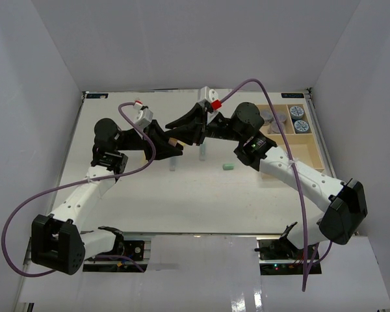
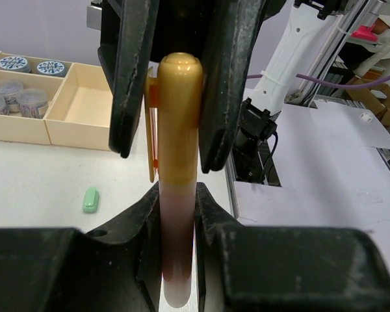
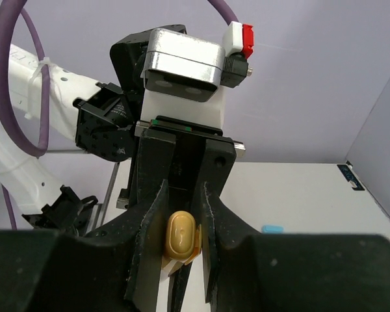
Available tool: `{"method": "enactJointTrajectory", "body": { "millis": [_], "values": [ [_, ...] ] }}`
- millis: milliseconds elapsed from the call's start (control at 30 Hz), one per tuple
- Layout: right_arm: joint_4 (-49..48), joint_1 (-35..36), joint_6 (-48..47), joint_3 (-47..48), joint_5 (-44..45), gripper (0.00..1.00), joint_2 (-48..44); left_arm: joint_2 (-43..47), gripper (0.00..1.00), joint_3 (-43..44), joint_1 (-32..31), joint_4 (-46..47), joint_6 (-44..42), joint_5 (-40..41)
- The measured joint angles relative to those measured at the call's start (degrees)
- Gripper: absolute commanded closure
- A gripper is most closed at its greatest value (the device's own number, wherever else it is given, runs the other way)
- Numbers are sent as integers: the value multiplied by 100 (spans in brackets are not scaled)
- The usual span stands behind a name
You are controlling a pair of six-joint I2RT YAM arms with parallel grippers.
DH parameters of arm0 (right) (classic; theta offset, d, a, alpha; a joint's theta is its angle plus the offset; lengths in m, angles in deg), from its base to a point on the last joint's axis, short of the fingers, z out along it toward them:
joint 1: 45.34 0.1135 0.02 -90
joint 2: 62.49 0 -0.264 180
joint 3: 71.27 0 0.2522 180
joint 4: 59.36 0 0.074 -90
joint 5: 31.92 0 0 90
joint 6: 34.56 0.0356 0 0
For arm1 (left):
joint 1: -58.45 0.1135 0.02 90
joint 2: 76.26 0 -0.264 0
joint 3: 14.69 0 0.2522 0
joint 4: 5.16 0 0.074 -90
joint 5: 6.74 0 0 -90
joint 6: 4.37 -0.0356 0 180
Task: Sort the stationery into containers
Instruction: Close the pen cap on the pen.
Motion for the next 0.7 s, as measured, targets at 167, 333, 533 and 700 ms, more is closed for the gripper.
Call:
{"method": "enactJointTrajectory", "body": {
  "millis": [167, 333, 533, 700],
  "values": [
    [50, -17, -138, 223, 26, 92, 138, -144, 100, 199, 57, -4, -50, -39],
    [168, -33, -269, 503, 22, 92, 295, -240, 100, 363, 118, -13, -127, -33],
    [564, -96, -402, 761, -63, 82, 361, -240, 100, 363, 118, -201, -411, 160],
    [907, -192, -455, 933, -153, 70, 376, -240, 100, 361, 87, -398, -656, 372]
  ]
}}
